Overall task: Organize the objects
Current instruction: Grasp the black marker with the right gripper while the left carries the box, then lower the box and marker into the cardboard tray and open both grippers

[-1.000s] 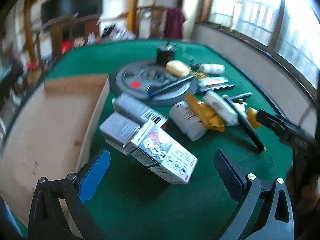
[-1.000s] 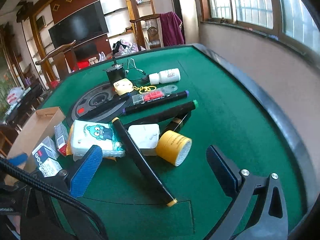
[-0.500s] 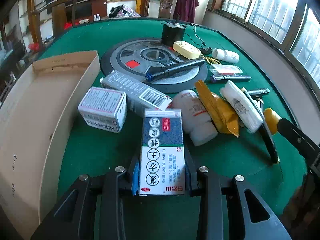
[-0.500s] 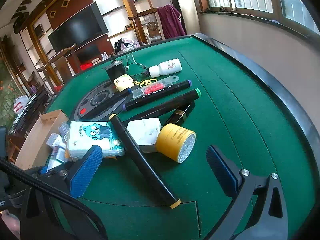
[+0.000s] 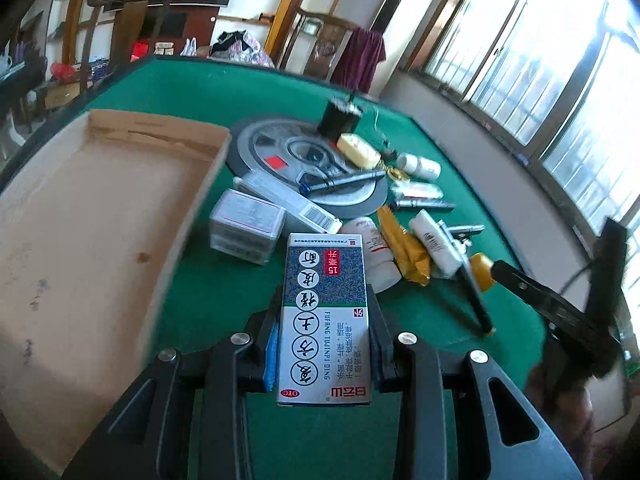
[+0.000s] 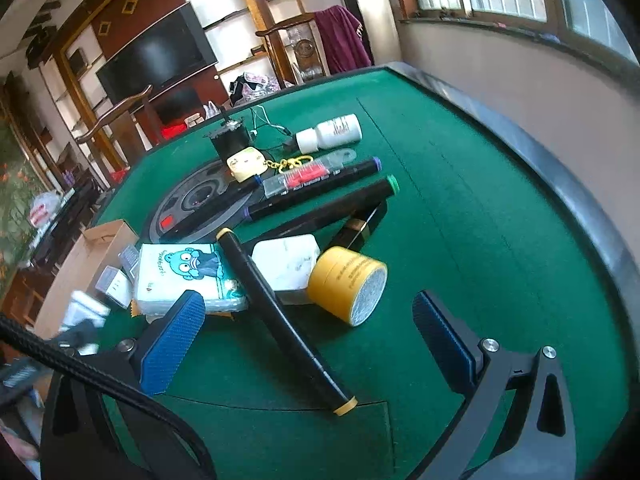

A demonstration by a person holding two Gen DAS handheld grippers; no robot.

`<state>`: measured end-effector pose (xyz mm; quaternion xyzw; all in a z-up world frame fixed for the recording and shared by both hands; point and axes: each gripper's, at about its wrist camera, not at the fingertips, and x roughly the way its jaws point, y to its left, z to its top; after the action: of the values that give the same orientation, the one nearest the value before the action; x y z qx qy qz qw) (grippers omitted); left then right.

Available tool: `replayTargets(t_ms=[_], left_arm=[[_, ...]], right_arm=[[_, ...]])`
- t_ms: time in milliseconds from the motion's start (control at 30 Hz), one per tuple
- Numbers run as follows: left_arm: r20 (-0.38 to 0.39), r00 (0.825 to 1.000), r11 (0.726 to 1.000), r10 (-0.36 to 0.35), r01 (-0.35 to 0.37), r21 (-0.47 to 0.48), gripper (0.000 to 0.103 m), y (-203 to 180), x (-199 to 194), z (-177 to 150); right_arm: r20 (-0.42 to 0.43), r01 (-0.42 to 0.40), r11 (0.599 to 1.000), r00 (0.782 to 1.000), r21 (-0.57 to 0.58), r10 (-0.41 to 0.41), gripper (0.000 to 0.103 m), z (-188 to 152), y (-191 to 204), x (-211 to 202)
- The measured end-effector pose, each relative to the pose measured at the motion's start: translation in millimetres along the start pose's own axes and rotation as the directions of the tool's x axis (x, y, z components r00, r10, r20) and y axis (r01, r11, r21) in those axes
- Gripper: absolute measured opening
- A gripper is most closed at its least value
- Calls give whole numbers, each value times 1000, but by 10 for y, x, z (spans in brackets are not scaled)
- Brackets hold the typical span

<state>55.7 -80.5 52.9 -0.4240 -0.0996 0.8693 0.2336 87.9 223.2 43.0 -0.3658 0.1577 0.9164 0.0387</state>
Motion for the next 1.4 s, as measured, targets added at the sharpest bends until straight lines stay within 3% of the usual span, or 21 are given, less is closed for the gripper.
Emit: replayTargets(t_ms=[233, 367, 400, 467, 533, 600, 667, 800, 967, 1100, 1267, 1400], left_arm=[[67, 998, 1000, 20, -20, -2, 29, 207, -353, -79], [62, 998, 1000, 21, -20, -18, 29, 264, -358, -134], [59, 998, 1000, 22, -21, -23, 29, 281, -353, -132], [61, 998, 999, 24, -22, -26, 29, 308, -371, -140], [68, 997, 999, 23, -21, -28, 29, 335, -398, -150], [73, 997, 999, 22, -20, -31, 29, 341, -403, -155], [75, 997, 999, 22, -19, -36, 29, 355, -402, -164], [85, 996, 999, 22, -18, -46, 29, 391, -420, -175], [112, 994, 999, 14, -8, -51, 29, 436, -552, -160], [136, 991, 998, 5, 3, -62, 29, 539, -700, 2], [146, 988, 998, 52, -45, -50, 29, 717, -699, 339], [108, 990, 994, 88, -80, -72, 29, 958, -424, 684]], right_arm=[[-80, -5, 988, 997, -155, -8, 97, 153, 155, 30], [-119, 0, 962, 992, -272, -34, 71, 75, 407, 198], [-120, 13, 953, 991, -303, -52, 59, 55, 467, 239], [-148, 13, 941, 987, -339, -66, 47, 39, 551, 346], [-149, 53, 922, 982, -384, -118, 43, 12, 605, 446], [-121, 114, 898, 976, -425, -181, 27, -5, 648, 472], [-128, 115, 900, 975, -420, -184, 13, 13, 639, 449], [-167, 79, 930, 975, -359, -147, 12, 58, 526, 395], [-193, -44, 977, 981, -209, 3, 12, 80, 375, 207], [-190, -195, 974, 967, -112, 171, 12, 167, 437, -14], [-208, -378, 923, 910, -70, 357, 12, 309, 863, -156], [-281, -504, 864, 828, 6, 485, 12, 373, 1367, 40]])
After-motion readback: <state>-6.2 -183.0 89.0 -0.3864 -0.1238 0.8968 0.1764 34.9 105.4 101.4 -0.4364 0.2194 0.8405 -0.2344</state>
